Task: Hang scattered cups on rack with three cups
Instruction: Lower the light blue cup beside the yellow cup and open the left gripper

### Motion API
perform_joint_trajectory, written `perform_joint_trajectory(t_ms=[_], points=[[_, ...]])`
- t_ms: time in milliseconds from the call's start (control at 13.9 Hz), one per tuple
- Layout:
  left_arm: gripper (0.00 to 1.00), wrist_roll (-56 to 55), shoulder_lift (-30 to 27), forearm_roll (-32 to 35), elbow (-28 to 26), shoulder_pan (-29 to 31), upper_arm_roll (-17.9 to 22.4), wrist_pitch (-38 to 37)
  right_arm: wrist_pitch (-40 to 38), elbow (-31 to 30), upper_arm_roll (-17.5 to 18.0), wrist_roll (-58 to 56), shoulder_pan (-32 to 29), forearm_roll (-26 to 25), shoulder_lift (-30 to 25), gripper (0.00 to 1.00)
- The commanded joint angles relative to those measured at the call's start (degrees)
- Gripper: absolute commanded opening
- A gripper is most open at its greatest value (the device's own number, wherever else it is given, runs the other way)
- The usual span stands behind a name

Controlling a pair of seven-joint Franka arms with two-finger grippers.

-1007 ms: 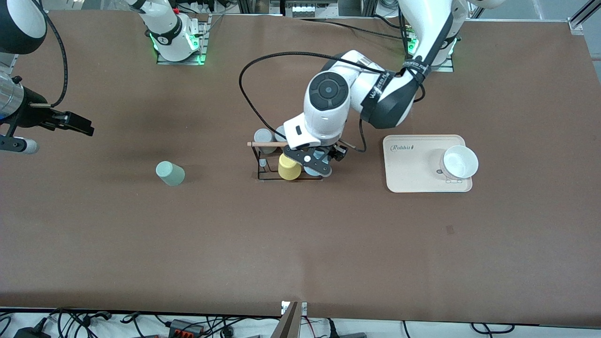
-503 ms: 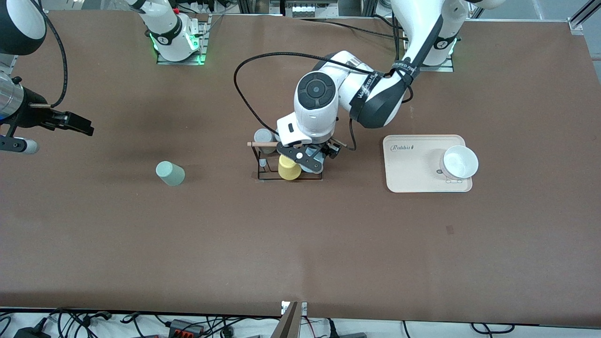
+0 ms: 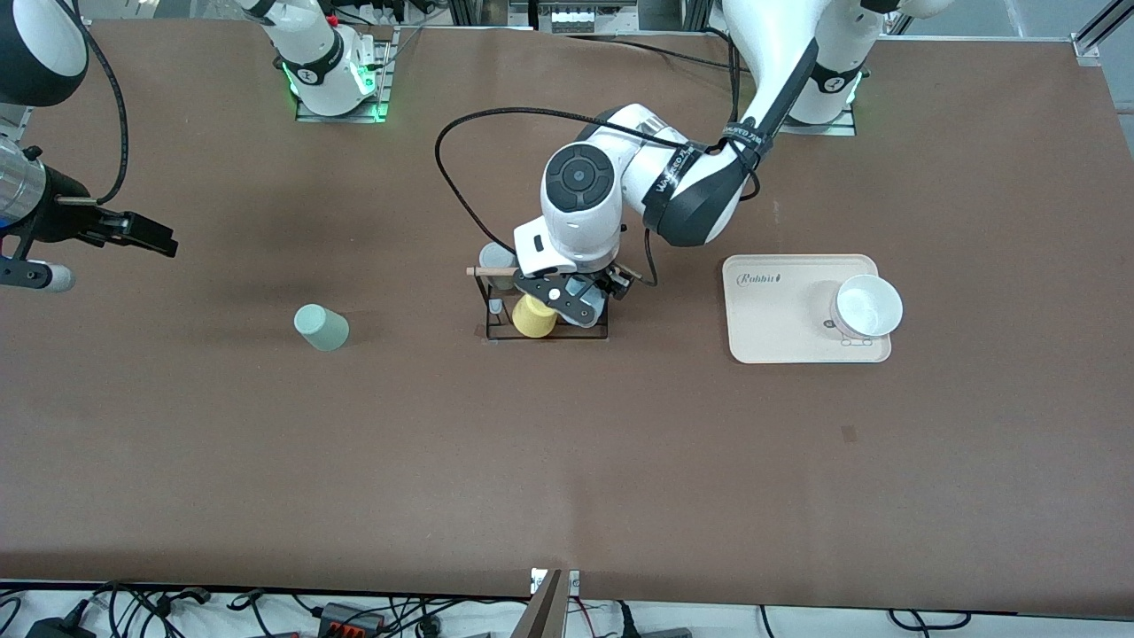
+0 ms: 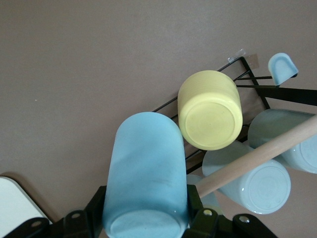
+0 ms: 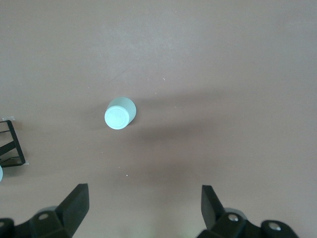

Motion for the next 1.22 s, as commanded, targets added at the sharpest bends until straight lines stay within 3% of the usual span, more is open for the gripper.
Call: perform_joint_trajectory(t_ms=[0, 935, 1007, 1150], points=[[0.38, -0.09, 1.58, 0.51, 1.82, -0.57, 0.36, -1.39, -0.12, -0.25, 0.05, -0.98, -0.35, 0.84, -0.20, 1.00], [0.40, -0.26, 5.10, 0.24, 1.20, -0.31, 0.54, -1.39, -0.29, -0.33, 0.05, -0.98, -0.17, 1.28, -0.28, 1.00], [0.49, -0.18, 5.01, 0.07, 1.20, -0.22, 0.54, -1.39, -0.21, -0.25, 0.05, -0.89, -0.17, 1.28, -0.20, 1.00], [1.00, 0.00, 4.83, -0.02, 1.55, 0.13, 0.63, -1.39, -0.29, -0.33, 0.05, -0.89, -0.08, 1.28, -0.28, 1.00]])
